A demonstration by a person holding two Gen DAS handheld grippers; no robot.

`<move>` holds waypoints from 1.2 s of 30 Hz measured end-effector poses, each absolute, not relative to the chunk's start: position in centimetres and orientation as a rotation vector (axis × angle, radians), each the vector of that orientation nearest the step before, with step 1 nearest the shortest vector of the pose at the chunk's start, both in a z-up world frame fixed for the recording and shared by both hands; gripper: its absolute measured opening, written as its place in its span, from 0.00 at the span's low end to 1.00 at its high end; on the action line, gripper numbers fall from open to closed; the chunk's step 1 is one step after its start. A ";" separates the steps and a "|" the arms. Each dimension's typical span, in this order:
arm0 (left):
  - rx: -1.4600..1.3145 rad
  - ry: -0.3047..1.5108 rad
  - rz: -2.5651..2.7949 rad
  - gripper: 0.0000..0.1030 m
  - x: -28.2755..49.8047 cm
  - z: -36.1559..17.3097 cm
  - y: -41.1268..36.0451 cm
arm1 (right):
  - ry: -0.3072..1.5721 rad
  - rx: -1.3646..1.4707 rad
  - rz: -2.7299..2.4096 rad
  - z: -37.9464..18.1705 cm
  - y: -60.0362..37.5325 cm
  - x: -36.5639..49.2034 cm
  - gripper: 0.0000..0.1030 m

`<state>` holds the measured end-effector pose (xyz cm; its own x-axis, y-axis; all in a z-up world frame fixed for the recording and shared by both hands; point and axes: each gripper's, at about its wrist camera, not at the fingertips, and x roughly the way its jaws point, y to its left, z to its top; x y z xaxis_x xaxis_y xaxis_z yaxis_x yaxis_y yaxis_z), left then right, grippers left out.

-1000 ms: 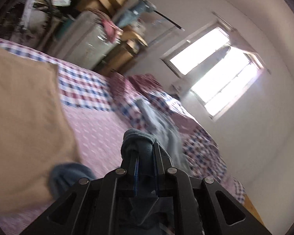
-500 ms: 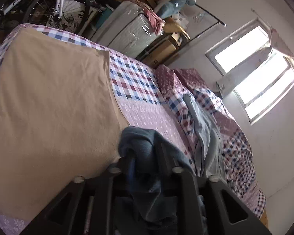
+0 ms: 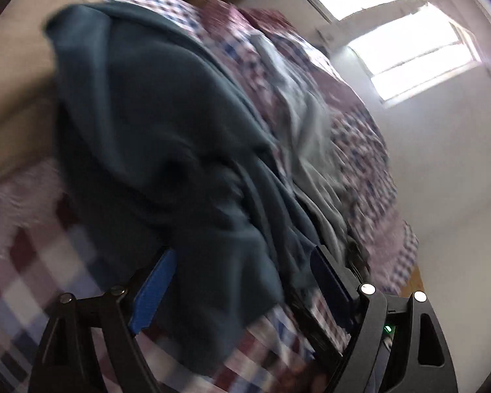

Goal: Fold clothes

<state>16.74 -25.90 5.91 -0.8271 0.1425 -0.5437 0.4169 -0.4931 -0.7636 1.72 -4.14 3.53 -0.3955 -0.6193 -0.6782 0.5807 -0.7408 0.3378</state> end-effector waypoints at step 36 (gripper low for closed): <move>1.253 1.420 -2.624 0.48 10.2 5.1 -19.9 | 0.067 0.929 -1.580 6.4 1.1 7.3 0.37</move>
<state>10.16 -19.90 5.11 -0.6965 0.4154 -0.5850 0.2625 -0.6113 -0.7466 7.32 1.13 6.41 0.0635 -0.8087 -0.5848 0.8551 -0.2581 0.4497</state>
